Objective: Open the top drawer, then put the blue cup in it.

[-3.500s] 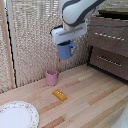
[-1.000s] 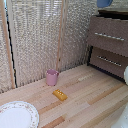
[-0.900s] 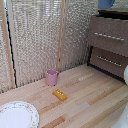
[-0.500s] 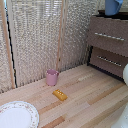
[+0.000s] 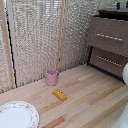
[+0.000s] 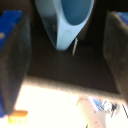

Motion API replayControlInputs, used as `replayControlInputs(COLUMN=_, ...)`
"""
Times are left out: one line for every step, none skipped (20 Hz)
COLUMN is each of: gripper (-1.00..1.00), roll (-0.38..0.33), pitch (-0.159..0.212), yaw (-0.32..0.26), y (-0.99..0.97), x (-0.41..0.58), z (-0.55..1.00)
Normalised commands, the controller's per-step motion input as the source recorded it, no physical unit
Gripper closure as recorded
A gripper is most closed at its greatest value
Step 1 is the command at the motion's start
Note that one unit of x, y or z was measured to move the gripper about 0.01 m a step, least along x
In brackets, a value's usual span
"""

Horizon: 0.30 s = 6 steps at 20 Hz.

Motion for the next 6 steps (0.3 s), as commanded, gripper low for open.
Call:
replayControlInputs(gripper=-1.0, roll=0.114, pitch=0.001, yaw=0.014, y=0.05, x=0.0, z=0.87)
replayControlInputs(gripper=-1.0, roll=0.107, pitch=0.013, yaw=0.021, y=0.07, x=0.0, z=0.88)
replayControlInputs(gripper=-1.0, roll=0.121, pitch=0.015, yaw=0.066, y=0.12, x=0.131, z=0.83)
replayControlInputs(gripper=-1.0, roll=0.121, pitch=0.0, yaw=0.006, y=0.15, x=0.109, z=0.83)
replayControlInputs(gripper=-1.0, roll=0.146, pitch=0.0, yaw=-0.008, y=0.0, x=0.131, z=0.69)
replayControlInputs(gripper=-1.0, roll=0.036, pitch=0.0, yaw=0.0, y=0.03, x=0.057, z=0.28)
